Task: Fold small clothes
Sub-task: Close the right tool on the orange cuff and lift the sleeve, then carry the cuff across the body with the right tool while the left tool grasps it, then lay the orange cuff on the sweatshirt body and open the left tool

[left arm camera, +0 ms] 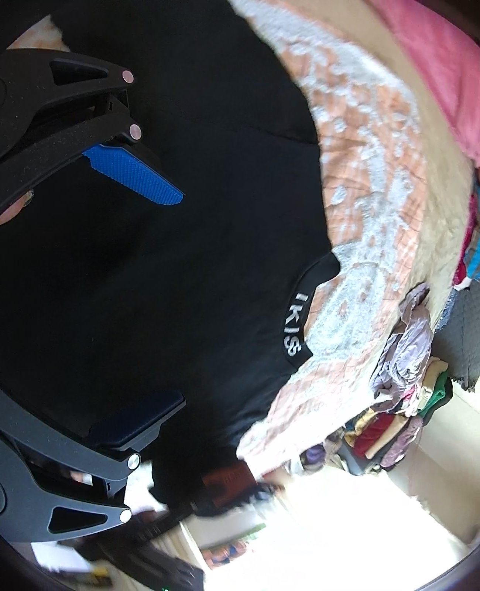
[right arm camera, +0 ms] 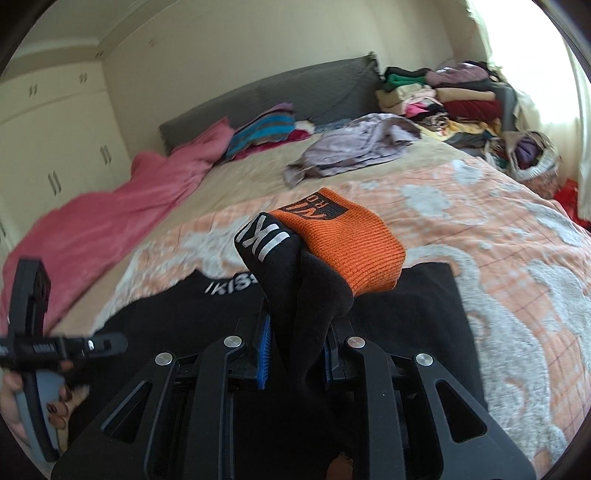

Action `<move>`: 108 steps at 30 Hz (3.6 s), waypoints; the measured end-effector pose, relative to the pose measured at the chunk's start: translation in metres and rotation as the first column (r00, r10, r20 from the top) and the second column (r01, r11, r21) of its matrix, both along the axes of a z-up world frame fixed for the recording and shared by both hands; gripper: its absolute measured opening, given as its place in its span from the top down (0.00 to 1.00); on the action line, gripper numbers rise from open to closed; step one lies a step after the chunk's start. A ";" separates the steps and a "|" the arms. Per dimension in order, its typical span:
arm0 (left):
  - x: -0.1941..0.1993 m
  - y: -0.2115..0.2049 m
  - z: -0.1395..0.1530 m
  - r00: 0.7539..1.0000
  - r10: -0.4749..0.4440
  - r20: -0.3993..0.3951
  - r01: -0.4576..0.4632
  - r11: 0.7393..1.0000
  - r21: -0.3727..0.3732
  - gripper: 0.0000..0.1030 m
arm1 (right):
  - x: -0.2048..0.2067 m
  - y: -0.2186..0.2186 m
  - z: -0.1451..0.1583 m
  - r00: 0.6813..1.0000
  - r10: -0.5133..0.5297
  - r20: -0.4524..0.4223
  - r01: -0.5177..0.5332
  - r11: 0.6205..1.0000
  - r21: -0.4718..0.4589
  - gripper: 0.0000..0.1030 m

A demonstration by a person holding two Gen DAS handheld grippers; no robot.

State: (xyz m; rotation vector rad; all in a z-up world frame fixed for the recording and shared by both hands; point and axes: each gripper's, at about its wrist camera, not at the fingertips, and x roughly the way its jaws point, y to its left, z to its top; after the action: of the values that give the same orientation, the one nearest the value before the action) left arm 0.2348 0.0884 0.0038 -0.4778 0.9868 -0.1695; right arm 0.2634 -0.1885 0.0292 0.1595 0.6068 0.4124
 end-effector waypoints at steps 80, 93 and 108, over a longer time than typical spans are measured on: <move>-0.040 0.037 0.028 0.994 0.055 0.095 -0.067 0.989 0.132 0.97 | -0.008 -0.008 -0.027 0.995 0.082 -0.061 -0.088 0.990 -0.106 0.47; -0.032 0.019 -0.035 0.998 0.023 -0.063 -0.013 0.988 0.155 0.94 | 0.014 0.007 -0.071 0.954 0.080 -0.290 -0.150 0.962 -0.226 0.47; -0.055 0.011 -0.016 1.000 0.016 -0.001 -0.015 0.976 0.218 0.73 | 0.000 0.005 -0.052 0.971 0.105 -0.214 -0.144 0.974 -0.176 0.27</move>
State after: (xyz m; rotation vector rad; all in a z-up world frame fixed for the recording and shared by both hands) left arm 0.1795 0.0990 -0.0125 -0.2842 0.9907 -0.0454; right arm 0.2634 -0.1839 -0.0226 -0.0213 0.8571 0.4606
